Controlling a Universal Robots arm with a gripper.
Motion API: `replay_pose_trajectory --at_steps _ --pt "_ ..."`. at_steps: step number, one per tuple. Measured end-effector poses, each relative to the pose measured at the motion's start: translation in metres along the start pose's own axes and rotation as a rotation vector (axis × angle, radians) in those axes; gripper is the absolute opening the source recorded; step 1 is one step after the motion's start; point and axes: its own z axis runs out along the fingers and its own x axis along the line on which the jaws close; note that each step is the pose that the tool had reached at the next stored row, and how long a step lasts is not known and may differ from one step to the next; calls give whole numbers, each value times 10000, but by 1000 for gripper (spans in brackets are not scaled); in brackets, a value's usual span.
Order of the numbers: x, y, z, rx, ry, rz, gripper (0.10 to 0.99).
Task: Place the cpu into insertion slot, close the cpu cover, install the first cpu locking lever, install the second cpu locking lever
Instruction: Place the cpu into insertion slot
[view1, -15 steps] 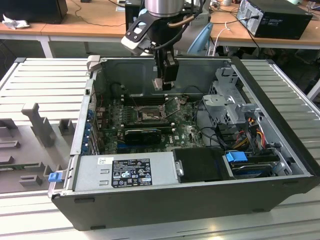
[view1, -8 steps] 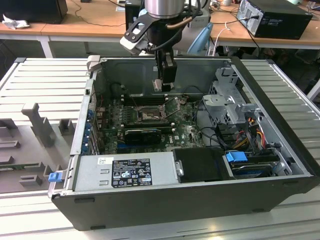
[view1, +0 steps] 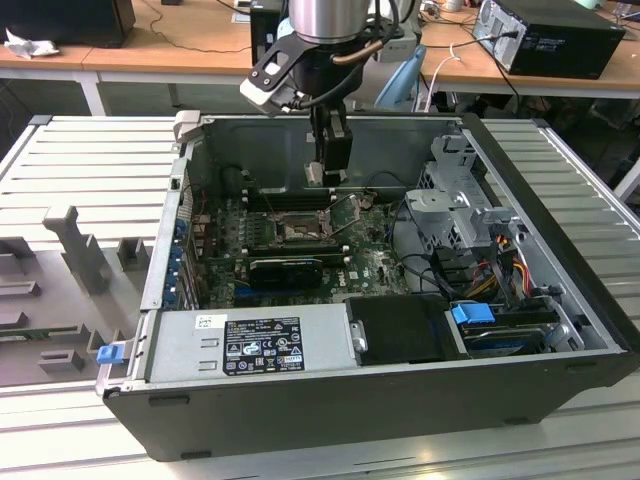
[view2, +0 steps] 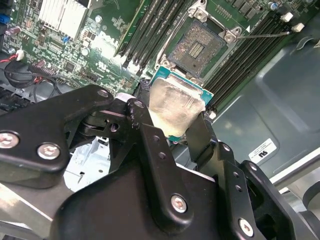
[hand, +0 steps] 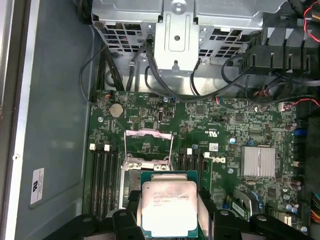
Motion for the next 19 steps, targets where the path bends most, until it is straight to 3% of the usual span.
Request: replay_pose_trajectory --at_steps 12,19 --pt "-1 -8 74 3 -2 34 533" --pt "-2 -18 134 -6 -54 631 533"
